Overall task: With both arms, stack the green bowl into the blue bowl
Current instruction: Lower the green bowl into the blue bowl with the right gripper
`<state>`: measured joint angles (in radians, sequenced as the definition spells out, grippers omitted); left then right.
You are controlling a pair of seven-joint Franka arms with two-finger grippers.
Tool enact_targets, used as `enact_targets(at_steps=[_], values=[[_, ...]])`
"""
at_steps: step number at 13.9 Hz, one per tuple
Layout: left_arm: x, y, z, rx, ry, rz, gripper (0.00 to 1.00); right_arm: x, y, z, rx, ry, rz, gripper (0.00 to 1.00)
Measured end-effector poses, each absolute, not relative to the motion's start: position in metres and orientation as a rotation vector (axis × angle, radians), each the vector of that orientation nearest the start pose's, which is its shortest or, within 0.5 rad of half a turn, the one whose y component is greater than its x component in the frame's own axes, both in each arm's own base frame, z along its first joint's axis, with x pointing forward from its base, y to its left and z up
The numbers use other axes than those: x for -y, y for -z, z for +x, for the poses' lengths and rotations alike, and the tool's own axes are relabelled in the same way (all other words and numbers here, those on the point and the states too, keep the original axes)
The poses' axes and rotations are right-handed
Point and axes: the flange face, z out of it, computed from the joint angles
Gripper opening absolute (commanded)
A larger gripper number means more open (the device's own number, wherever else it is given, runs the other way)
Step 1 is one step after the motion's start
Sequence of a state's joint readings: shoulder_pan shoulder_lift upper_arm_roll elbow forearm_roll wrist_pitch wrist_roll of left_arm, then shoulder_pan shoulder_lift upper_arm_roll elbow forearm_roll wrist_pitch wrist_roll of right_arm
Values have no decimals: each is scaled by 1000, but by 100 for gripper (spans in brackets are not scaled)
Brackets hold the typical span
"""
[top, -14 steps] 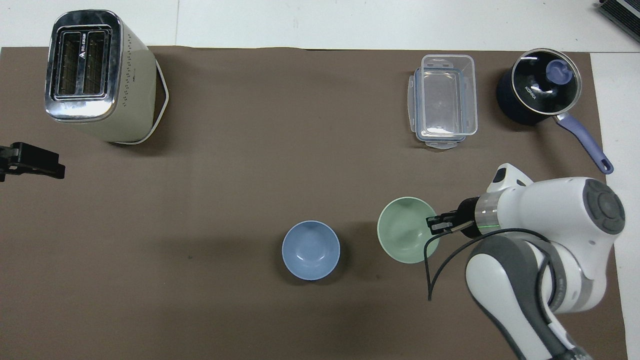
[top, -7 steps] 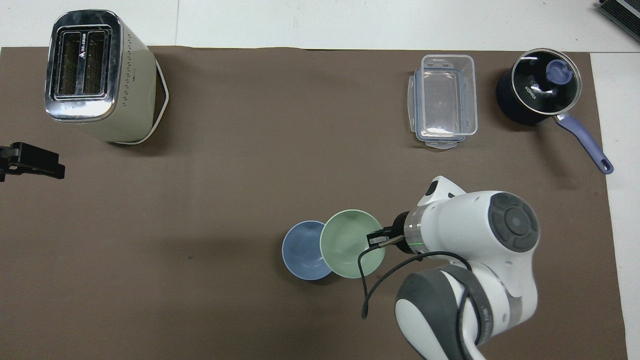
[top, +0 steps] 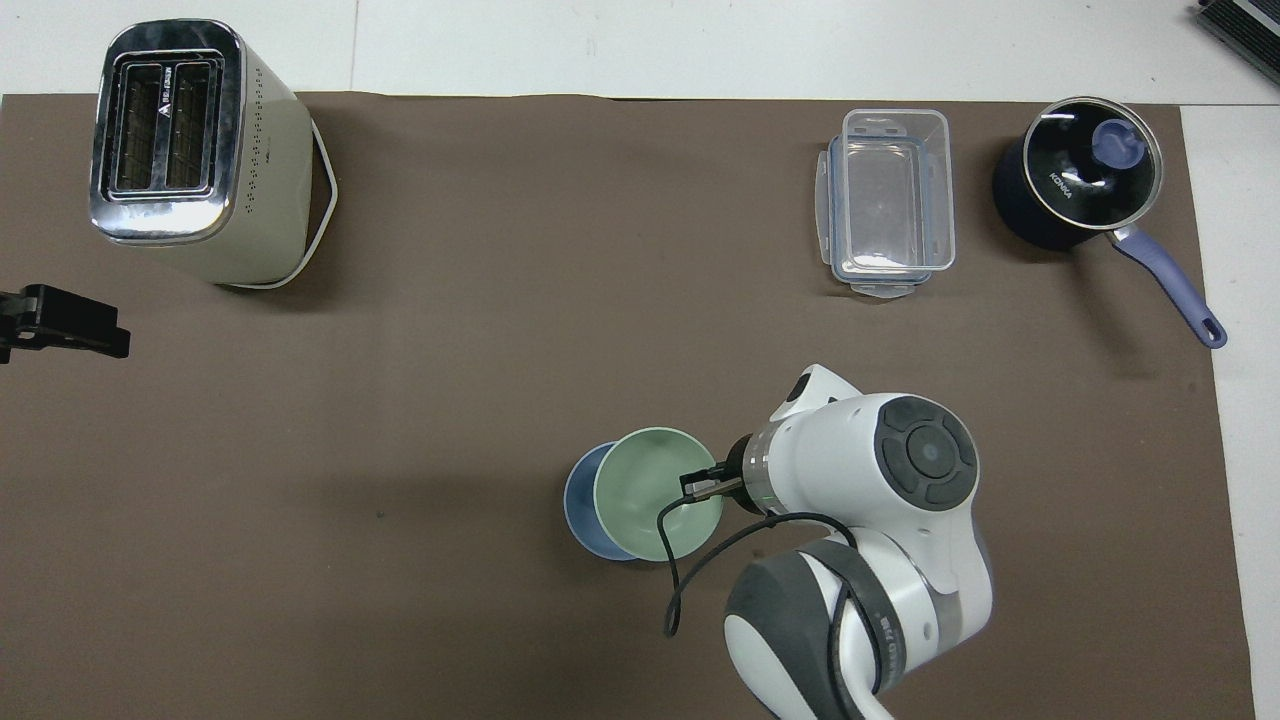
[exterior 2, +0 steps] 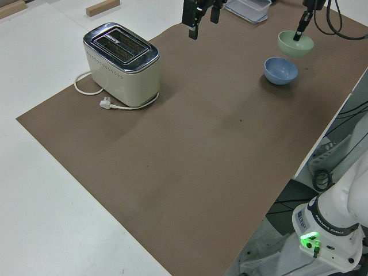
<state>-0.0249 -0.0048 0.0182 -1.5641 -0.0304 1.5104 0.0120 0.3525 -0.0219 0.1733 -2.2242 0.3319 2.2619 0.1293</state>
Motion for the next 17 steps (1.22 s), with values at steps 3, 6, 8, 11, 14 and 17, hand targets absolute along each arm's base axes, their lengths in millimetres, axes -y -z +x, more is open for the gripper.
enact_targets(at_steps=[3, 6, 8, 11, 14, 17], values=[[7, -625, 547, -31, -78, -3171, 100, -286, -382, 444, 250, -72, -2874, 0], [7, -625, 547, -31, -78, -3171, 100, -288, -377, 441, 244, -57, -2879, 0], [7, -625, 547, -31, -78, -3171, 100, -291, -371, 443, 256, 5, -2881, 0], [7, -625, 547, -31, -78, -3171, 100, -297, -353, 442, 273, 32, -2886, 0], [7, -625, 547, -31, -78, -3171, 100, -300, -341, 437, 282, 30, -2891, 0], [7, -625, 547, -31, -78, -3171, 100, -301, -341, 437, 279, 28, -2891, 0]])
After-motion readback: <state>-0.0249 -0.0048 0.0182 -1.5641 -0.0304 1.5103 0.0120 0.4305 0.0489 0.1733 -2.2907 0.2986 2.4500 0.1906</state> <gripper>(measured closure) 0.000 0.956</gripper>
